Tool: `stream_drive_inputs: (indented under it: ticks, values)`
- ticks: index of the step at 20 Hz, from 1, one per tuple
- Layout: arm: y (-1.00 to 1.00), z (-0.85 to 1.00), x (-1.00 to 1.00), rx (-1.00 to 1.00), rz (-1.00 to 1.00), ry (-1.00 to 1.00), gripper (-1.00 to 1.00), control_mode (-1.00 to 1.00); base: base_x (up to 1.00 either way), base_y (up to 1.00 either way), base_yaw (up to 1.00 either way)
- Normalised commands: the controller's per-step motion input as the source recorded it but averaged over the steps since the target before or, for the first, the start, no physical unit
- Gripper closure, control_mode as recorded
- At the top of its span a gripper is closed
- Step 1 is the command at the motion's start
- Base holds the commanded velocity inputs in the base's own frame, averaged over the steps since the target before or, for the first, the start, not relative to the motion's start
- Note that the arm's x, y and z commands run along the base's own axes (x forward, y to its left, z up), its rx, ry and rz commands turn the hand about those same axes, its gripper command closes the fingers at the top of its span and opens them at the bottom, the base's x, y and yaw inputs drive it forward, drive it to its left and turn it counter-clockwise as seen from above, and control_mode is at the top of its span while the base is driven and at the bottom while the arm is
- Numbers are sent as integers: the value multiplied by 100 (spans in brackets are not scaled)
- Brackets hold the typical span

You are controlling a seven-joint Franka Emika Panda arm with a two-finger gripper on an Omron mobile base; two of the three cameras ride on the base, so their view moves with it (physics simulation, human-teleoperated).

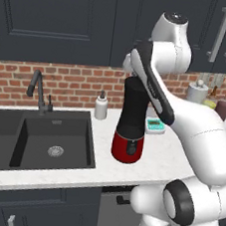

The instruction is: Close the lid blender by securely placing the lid on top.

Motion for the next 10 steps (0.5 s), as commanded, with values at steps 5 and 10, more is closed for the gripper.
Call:
stream_drive_inputs:
  ticks: [5, 10]
  values:
    - [-15, 0, -92, 1, 0, -11, -100, -100, 0, 0, 0]
    - [-56, -13, -73, 4, -1, -6, -100, -100, 0, 0, 0]
